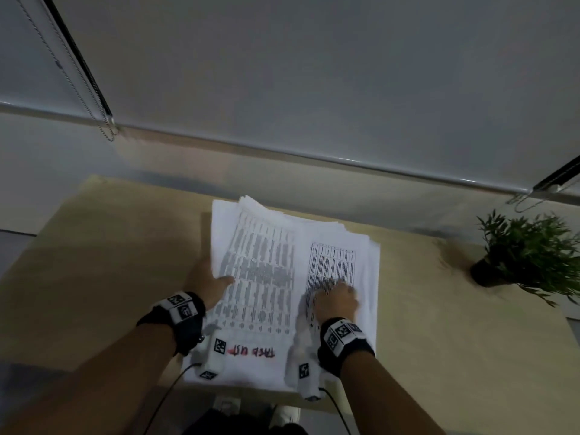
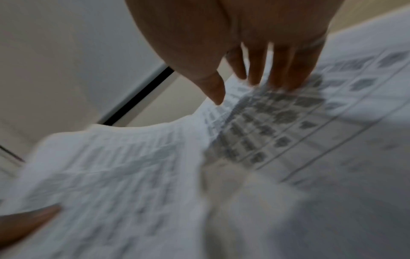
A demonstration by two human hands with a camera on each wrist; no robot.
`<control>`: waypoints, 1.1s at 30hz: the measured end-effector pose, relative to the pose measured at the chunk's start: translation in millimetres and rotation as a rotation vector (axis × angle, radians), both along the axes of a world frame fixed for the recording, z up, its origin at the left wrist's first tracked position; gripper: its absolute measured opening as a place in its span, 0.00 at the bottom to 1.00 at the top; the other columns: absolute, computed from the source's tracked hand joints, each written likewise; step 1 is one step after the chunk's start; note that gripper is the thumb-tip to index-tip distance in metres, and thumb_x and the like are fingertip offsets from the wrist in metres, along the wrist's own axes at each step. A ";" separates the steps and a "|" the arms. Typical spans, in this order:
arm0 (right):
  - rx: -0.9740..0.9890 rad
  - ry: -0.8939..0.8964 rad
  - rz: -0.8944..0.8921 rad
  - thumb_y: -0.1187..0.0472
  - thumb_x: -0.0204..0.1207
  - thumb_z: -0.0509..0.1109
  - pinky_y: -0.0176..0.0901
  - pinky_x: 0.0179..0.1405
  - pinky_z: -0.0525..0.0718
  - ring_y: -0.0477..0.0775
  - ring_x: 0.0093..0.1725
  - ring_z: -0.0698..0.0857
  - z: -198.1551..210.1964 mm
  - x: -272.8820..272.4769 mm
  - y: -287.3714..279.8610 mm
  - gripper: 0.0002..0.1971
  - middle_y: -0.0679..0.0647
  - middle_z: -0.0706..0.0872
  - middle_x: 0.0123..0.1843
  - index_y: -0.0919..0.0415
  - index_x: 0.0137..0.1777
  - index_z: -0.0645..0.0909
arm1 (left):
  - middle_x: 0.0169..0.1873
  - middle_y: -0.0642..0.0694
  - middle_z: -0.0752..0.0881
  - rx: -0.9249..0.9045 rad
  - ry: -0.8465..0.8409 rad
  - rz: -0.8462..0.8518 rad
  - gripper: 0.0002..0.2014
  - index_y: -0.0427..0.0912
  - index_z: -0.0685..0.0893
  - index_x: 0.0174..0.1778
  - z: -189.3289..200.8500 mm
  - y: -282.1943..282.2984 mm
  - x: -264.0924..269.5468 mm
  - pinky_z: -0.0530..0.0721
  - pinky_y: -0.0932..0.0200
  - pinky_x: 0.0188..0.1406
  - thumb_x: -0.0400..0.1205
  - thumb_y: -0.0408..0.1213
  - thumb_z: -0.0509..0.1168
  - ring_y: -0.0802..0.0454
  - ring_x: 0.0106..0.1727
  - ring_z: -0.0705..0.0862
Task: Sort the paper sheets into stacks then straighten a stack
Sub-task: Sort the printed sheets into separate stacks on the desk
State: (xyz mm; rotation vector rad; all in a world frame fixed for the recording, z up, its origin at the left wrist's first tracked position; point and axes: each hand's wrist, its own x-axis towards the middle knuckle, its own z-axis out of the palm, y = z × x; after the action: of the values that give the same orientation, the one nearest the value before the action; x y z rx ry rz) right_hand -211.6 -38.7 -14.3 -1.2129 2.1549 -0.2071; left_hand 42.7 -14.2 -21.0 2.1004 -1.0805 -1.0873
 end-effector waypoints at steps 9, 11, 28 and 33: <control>0.045 0.190 -0.038 0.41 0.66 0.76 0.65 0.75 0.65 0.66 0.78 0.62 -16.9 -24.6 -7.2 0.52 0.59 0.62 0.80 0.58 0.84 0.53 | 0.53 0.38 0.91 -0.083 0.061 0.101 0.17 0.37 0.86 0.58 13.0 4.6 67.1 0.88 0.36 0.56 0.75 0.38 0.77 0.37 0.51 0.90; 0.052 0.192 0.043 0.41 0.65 0.78 0.65 0.77 0.64 0.66 0.80 0.60 -16.7 -23.4 -8.6 0.55 0.59 0.60 0.82 0.58 0.85 0.50 | 0.54 0.37 0.91 -0.087 0.077 0.107 0.18 0.37 0.86 0.59 13.2 6.2 69.6 0.86 0.35 0.59 0.75 0.38 0.78 0.37 0.53 0.90; 0.259 0.281 0.003 0.41 0.61 0.82 0.63 0.73 0.69 0.69 0.75 0.65 -5.3 -15.0 -21.3 0.51 0.65 0.64 0.75 0.61 0.78 0.60 | 0.50 0.40 0.92 -0.121 0.221 0.173 0.14 0.40 0.88 0.55 19.6 7.9 82.6 0.87 0.33 0.58 0.75 0.35 0.78 0.39 0.50 0.91; 0.182 0.303 0.006 0.40 0.58 0.83 0.69 0.71 0.70 0.68 0.74 0.66 -6.4 -12.2 -16.2 0.53 0.62 0.66 0.73 0.56 0.79 0.60 | 0.50 0.40 0.92 -0.133 0.233 0.183 0.14 0.39 0.88 0.55 17.6 8.8 89.7 0.87 0.33 0.57 0.75 0.35 0.78 0.38 0.50 0.91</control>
State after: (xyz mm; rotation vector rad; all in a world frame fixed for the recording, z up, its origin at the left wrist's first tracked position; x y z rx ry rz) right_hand -223.7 -54.9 -20.7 -1.2064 2.3660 0.1840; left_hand 132.4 -5.4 -3.4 1.8739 -0.8097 -1.1056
